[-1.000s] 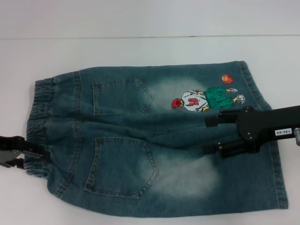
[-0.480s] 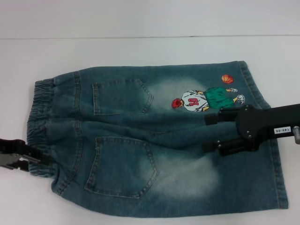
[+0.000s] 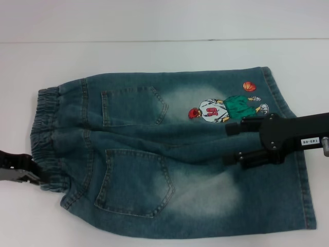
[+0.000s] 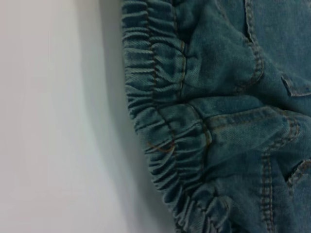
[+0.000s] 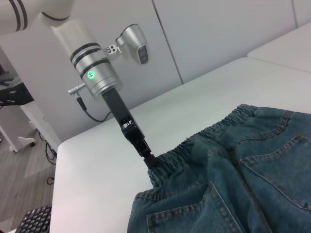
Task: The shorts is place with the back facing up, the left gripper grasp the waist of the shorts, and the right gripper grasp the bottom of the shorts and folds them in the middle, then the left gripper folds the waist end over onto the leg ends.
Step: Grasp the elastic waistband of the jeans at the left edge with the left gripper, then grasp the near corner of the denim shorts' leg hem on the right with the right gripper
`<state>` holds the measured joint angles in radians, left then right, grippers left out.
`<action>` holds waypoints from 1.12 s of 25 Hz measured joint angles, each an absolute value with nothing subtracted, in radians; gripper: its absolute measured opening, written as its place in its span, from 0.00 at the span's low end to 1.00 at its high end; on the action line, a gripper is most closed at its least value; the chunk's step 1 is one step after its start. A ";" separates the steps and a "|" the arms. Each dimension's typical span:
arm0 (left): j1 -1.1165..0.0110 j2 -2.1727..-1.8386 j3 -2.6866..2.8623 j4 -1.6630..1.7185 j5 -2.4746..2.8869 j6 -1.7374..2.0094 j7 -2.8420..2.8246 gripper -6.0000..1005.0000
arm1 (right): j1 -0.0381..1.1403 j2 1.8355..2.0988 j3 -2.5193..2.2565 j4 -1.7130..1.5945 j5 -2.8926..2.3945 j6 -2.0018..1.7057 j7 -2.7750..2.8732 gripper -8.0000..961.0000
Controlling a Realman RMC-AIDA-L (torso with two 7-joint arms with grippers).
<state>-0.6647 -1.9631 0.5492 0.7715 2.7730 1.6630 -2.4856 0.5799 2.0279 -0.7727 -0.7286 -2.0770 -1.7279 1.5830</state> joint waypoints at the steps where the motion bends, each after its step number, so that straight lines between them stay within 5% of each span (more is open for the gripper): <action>1: -0.665 -1.963 0.549 0.771 2.773 1.663 -2.486 0.31 | 0.580 2.028 -0.773 -0.729 -2.077 -1.728 1.583 0.97; 6: -0.666 -1.963 0.549 0.771 2.773 1.662 -2.485 0.09 | 0.580 2.029 -0.773 -0.729 -2.077 -1.727 1.583 0.96; 13: -0.666 -1.964 0.549 0.769 2.769 1.665 -2.485 0.05 | 0.586 2.017 -0.773 -0.729 -2.077 -1.740 1.614 0.96; 21: -0.688 -1.956 0.544 0.778 2.768 1.667 -2.487 0.05 | 0.628 1.931 -0.780 -0.739 -2.202 -1.861 1.739 0.96; 28: -0.716 -1.955 0.536 0.782 2.752 1.650 -2.493 0.05 | 0.642 1.916 -0.720 -0.772 -2.397 -1.953 1.736 0.96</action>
<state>-0.7164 -1.9545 0.5365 0.7820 2.7522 1.6505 -2.4925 0.6424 1.9158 -0.7204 -0.7718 -2.3967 -1.9534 1.7360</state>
